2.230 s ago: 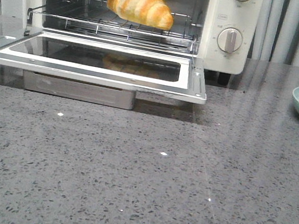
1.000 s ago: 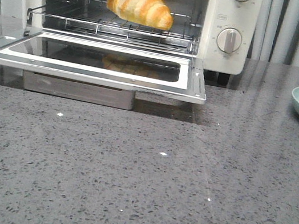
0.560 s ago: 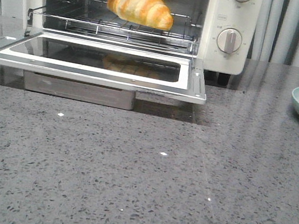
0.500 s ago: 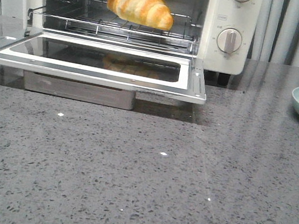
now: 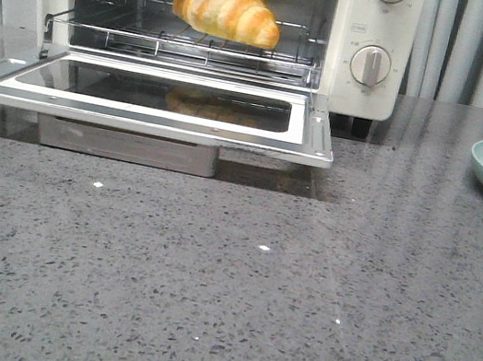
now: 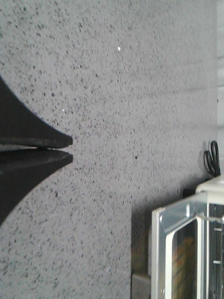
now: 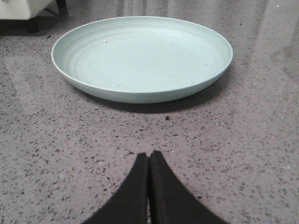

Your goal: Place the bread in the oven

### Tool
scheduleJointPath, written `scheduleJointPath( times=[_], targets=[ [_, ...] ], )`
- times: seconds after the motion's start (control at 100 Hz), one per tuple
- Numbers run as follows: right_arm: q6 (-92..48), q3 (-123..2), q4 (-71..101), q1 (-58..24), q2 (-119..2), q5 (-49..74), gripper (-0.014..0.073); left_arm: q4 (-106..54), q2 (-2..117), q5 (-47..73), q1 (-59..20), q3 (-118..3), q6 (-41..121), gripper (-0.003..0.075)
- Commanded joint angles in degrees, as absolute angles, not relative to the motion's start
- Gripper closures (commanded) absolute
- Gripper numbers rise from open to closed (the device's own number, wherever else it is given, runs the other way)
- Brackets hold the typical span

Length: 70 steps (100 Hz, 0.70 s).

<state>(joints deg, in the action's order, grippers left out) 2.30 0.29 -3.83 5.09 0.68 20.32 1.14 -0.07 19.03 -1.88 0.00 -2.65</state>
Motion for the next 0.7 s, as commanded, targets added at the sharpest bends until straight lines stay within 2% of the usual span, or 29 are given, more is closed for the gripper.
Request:
scheduleJointPath(
  times=[0.0,0.69],
  targets=[
    [1.7,2.0,-3.9,5.3,1.7,18.4,0.0661,0.0,-1.8,15.1,-1.0,1.3,-3.2,0.0741],
    [1.7,2.0,-3.9,5.3,1.7,18.4,0.0661,-1.1,-1.8,14.9,-0.9,1.3,-2.9,0.0741]
  ],
)
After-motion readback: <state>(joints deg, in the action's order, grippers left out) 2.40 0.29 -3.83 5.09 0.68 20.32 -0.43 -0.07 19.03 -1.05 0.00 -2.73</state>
